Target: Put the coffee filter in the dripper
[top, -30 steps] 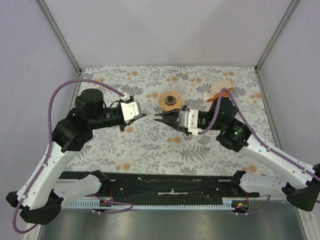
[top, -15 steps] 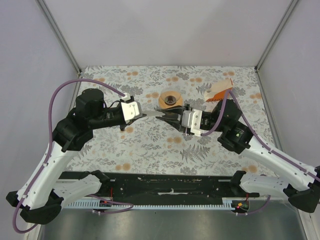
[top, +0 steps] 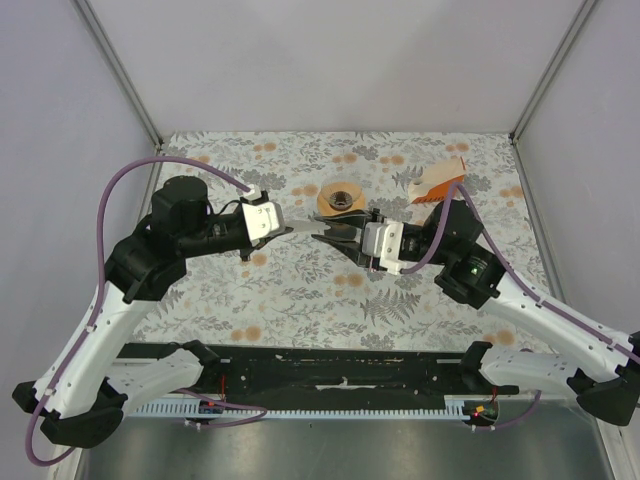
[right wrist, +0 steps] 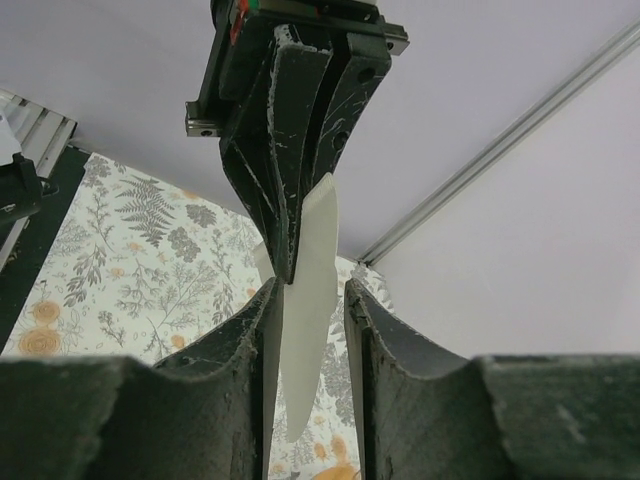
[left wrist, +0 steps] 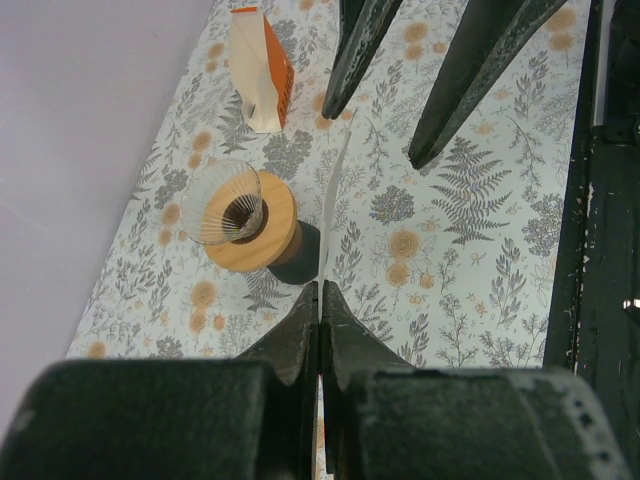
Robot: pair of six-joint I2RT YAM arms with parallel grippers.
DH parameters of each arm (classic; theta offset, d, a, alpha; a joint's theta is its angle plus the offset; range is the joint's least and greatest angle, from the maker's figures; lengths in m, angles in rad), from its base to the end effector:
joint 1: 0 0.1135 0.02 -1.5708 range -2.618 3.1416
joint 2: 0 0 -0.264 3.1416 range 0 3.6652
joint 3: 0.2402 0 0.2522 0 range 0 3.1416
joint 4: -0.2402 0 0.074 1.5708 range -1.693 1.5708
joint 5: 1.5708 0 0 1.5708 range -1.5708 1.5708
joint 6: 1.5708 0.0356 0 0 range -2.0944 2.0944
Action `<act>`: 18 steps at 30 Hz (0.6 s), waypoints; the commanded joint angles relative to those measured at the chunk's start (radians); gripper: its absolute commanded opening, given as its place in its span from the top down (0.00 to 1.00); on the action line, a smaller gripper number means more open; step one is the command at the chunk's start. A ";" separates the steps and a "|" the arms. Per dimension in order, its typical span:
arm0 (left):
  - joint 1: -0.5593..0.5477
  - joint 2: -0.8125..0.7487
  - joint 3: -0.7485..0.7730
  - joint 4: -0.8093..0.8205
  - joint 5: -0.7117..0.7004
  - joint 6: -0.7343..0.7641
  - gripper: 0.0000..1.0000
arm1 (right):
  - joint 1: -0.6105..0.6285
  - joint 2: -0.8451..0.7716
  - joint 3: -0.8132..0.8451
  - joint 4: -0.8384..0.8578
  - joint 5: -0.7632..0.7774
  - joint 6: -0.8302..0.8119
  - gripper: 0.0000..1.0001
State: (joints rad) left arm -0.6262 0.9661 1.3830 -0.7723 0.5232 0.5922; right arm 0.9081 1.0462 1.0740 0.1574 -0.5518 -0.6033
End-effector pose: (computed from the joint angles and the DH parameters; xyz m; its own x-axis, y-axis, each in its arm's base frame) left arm 0.1256 -0.1128 0.4483 0.2613 0.4077 -0.8749 0.8935 0.2407 0.3791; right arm 0.1289 0.1956 0.4280 0.6540 0.0527 -0.7546 -0.7496 0.1793 -0.6371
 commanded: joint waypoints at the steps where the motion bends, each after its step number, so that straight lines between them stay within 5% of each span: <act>1: -0.007 0.002 0.039 0.007 -0.018 0.011 0.98 | 0.008 0.002 0.030 -0.004 -0.010 -0.010 0.63; 18: -0.007 0.006 0.048 0.001 -0.025 0.015 0.98 | 0.006 0.003 0.029 -0.022 -0.039 -0.023 0.67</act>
State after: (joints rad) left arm -0.6296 0.9707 1.3903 -0.7753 0.5060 0.5922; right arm 0.9081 1.0462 1.0740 0.1406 -0.5873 -0.6178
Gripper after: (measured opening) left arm 0.027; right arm 0.330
